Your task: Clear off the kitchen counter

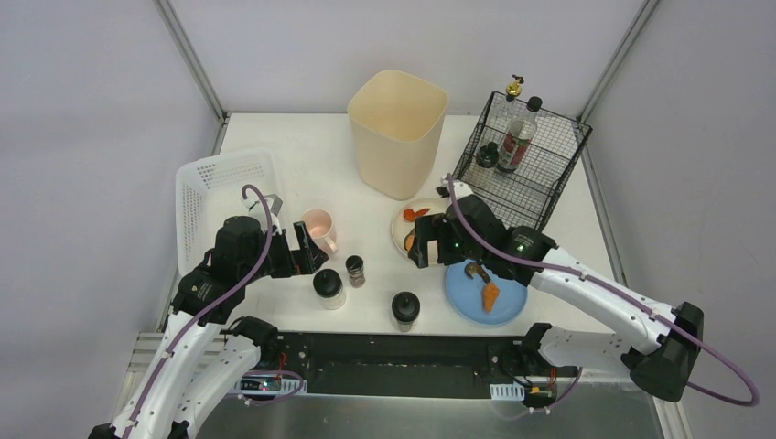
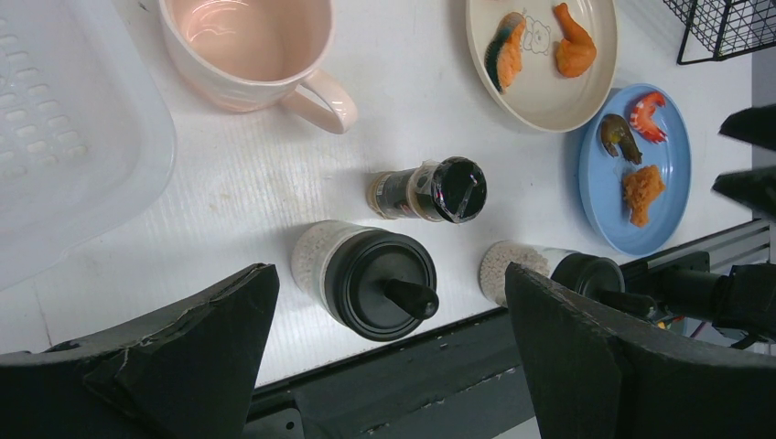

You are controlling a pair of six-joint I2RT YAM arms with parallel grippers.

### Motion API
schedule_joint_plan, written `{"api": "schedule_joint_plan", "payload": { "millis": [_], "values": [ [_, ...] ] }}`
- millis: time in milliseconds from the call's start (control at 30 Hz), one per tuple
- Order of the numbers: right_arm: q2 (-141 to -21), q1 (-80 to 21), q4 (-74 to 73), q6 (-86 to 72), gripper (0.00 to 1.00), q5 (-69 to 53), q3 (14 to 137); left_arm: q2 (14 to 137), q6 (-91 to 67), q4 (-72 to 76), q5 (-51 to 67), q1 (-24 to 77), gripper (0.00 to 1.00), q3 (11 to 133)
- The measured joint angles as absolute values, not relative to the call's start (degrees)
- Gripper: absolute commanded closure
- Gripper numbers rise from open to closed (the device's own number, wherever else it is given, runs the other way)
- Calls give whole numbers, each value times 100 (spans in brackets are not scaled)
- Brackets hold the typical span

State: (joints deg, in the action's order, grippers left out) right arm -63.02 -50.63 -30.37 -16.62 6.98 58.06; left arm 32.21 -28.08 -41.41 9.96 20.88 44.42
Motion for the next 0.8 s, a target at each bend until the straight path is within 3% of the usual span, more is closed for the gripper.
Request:
{"api": "schedule_joint_plan", "payload": {
  "millis": [300,800],
  "values": [
    [-6571,-6298,-3028,-1938,1,993,5546,3221,-2808,-4141,996,2088,0,4442],
    [-7496,-7341,-3006,-2246,1,1470,5544,3225,-2808,-4141,996,2088,0,4442]
  ]
}}
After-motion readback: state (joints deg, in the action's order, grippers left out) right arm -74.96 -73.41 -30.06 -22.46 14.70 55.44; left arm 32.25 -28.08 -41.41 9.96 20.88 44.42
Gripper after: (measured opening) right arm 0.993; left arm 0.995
